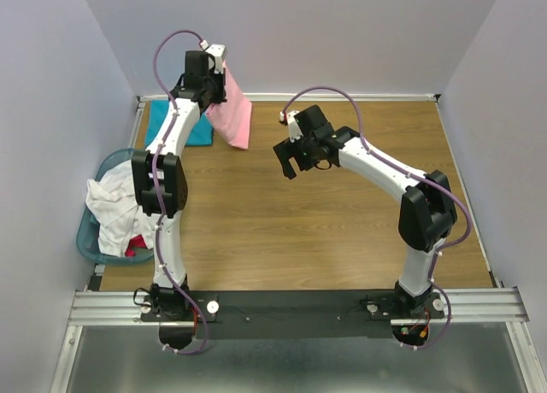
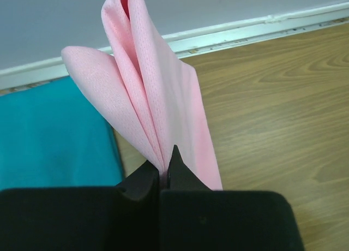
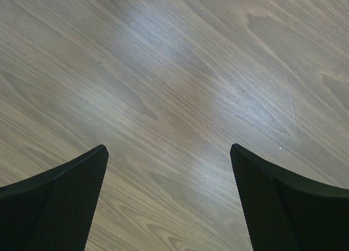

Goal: Fold and stack the t-shirts

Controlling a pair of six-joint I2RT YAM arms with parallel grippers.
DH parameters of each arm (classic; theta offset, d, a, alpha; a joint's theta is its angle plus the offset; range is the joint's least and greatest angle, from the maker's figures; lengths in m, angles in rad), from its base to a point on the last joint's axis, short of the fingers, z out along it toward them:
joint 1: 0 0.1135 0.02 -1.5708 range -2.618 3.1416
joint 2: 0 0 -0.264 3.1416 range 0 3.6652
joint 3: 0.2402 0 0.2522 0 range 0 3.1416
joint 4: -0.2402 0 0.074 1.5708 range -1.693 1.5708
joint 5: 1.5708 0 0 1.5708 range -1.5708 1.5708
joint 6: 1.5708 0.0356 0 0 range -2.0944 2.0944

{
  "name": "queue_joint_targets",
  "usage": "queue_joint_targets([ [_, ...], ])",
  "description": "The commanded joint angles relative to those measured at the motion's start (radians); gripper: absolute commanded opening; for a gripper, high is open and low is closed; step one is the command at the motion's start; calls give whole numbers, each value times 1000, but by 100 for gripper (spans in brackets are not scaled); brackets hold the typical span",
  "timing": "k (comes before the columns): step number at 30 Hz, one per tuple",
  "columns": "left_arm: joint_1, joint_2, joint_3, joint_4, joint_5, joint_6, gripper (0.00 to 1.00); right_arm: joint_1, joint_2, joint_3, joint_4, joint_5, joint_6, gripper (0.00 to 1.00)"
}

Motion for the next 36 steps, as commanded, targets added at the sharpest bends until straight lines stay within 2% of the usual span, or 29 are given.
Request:
queue_joint_targets([
  [1,37,26,80,-64,-40,119,0,-1,-34,-12,-3,25,-5,100],
  [8,96,31,129,-80,-19,150,0,-1,-29,-11,-3,27,-3,100],
  [27,108,-37,177,-131,52,140,0,-1,-9,-9,-4,19,6,100],
  [36,148,-17,198,-136,65,142,0,-1,-3,-9,-5,16,6,100],
])
